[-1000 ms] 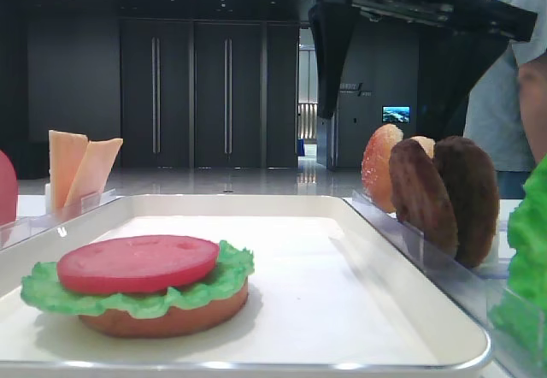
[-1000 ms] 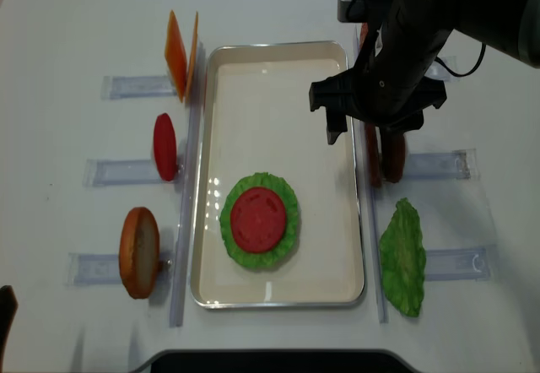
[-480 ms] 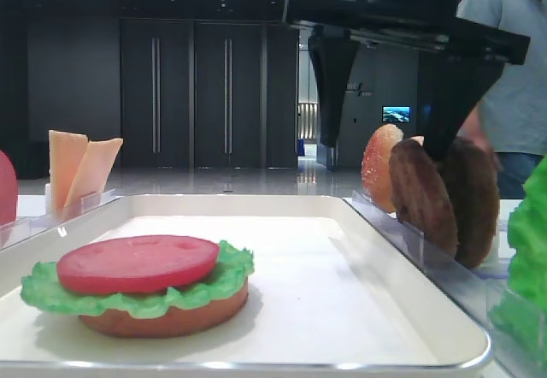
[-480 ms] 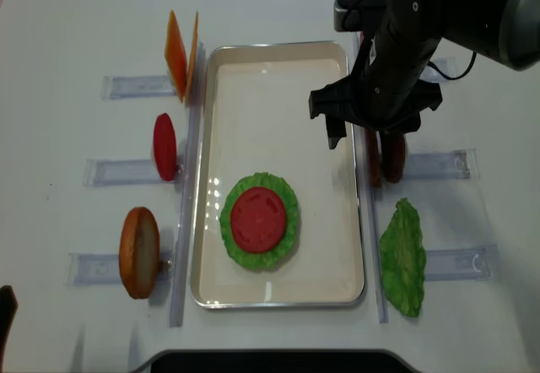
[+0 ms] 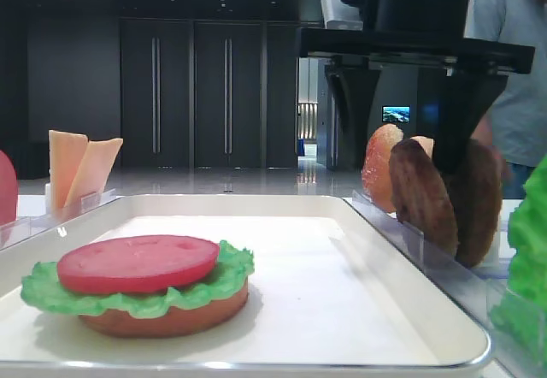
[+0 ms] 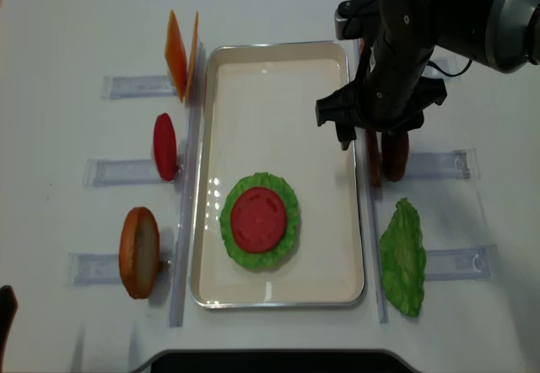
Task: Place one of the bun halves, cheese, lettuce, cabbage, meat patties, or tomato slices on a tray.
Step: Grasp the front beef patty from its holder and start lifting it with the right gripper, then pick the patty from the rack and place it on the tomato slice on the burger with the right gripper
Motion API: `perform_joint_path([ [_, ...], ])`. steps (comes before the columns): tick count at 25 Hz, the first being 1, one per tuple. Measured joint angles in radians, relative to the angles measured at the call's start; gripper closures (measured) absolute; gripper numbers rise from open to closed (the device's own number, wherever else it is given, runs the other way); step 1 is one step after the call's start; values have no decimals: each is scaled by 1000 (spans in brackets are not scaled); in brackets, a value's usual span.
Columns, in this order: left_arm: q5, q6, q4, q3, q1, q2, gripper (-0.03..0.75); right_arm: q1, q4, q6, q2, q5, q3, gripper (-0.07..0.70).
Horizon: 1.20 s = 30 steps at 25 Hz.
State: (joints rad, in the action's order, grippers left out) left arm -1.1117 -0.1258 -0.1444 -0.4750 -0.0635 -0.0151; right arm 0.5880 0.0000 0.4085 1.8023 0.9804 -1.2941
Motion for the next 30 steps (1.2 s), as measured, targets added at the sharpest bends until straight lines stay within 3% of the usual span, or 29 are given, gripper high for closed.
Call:
perform_joint_path([
  [9, 0, 0, 0, 0, 0, 0, 24, 0, -34, 11, 0, -11, 0, 395],
  [16, 0, 0, 0, 0, 0, 0, 24, 0, -43, 13, 0, -15, 0, 498],
  [30, 0, 0, 0, 0, 0, 0, 24, 0, -48, 13, -38, -8, 0, 503],
])
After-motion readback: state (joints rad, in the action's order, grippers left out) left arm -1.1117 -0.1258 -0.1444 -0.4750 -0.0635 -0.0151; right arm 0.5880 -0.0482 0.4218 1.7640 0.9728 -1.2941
